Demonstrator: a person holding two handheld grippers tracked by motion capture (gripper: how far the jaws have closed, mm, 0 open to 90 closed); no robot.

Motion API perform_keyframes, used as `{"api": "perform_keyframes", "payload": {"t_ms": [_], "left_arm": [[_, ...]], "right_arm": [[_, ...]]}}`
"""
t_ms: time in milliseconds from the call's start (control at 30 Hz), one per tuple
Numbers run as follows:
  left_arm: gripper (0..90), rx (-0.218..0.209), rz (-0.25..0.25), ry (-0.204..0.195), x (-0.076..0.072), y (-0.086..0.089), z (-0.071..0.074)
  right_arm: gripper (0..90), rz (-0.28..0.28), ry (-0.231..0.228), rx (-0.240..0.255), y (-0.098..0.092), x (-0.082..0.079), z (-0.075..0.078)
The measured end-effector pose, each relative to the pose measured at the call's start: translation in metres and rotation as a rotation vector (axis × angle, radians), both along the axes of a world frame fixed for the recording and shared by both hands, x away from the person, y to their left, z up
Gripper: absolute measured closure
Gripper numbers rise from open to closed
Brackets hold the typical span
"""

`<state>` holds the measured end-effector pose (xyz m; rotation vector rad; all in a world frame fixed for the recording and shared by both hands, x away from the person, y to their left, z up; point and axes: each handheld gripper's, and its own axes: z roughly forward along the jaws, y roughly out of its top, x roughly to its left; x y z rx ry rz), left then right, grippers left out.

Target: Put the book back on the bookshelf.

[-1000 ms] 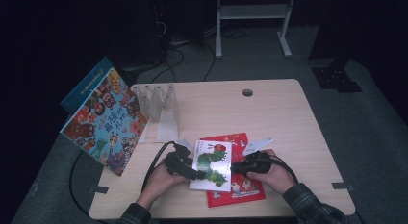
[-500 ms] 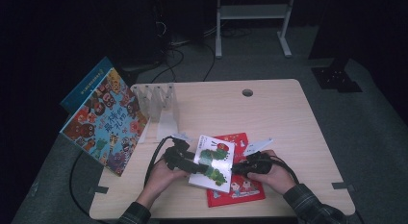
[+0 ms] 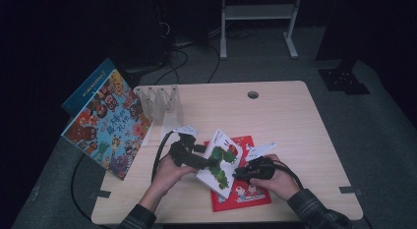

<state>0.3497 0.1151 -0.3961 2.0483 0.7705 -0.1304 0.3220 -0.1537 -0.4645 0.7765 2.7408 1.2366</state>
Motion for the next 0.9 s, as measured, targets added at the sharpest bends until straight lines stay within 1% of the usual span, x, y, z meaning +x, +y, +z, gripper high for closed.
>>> {"api": "perform_keyframes", "payload": {"t_ms": [133, 167, 333, 400, 500, 600, 633, 667, 700, 733, 767, 833, 900], "left_arm": [[13.2, -0.001, -0.008, -0.01, 0.001, -0.003, 0.003], [13.2, -0.007, -0.011, -0.016, 0.002, -0.003, 0.005], [13.7, -0.012, -0.009, -0.014, 0.002, -0.003, 0.006], [13.8, -0.024, -0.016, -0.012, 0.001, -0.004, 0.009], [14.1, -0.03, -0.024, -0.02, 0.0, -0.005, 0.01], [14.1, -0.038, -0.037, -0.026, -0.003, -0.007, 0.013], [14.1, -0.041, -0.042, -0.022, -0.004, -0.007, 0.013], [14.3, -0.041, -0.042, -0.022, -0.004, -0.007, 0.013], [15.8, -0.033, -0.073, 0.002, -0.005, -0.01, 0.011], [15.8, -0.02, -0.085, 0.0, -0.006, -0.013, 0.009], [15.8, -0.02, -0.085, 0.0, -0.006, -0.013, 0.009], [15.8, 0.0, -0.091, -0.007, -0.009, -0.018, 0.007], [15.8, -0.002, -0.095, -0.004, -0.008, -0.018, 0.008]], "right_arm": [[71.9, -0.001, -0.004, 0.001, 0.003, -0.001, 0.0], [71.9, -0.004, 0.001, 0.001, 0.004, -0.002, 0.0], [71.9, -0.004, -0.011, 0.003, 0.007, -0.003, 0.0], [71.9, -0.006, -0.012, 0.01, 0.009, -0.004, 0.001], [71.9, -0.004, -0.02, 0.015, 0.011, -0.004, 0.002], [71.6, 0.002, -0.024, 0.014, 0.012, -0.005, 0.002], [71.5, 0.003, -0.023, 0.013, 0.012, -0.005, 0.002], [71.6, 0.004, -0.021, 0.011, 0.012, -0.005, 0.002], [71.6, 0.005, -0.02, 0.01, 0.011, -0.005, 0.003], [71.6, 0.008, -0.019, 0.009, 0.011, -0.005, 0.003], [71.6, 0.008, -0.019, 0.009, 0.011, -0.005, 0.003], [71.5, 0.012, -0.022, 0.006, 0.01, -0.005, 0.003], [71.3, 0.013, -0.024, 0.004, 0.01, -0.005, 0.003]]}}
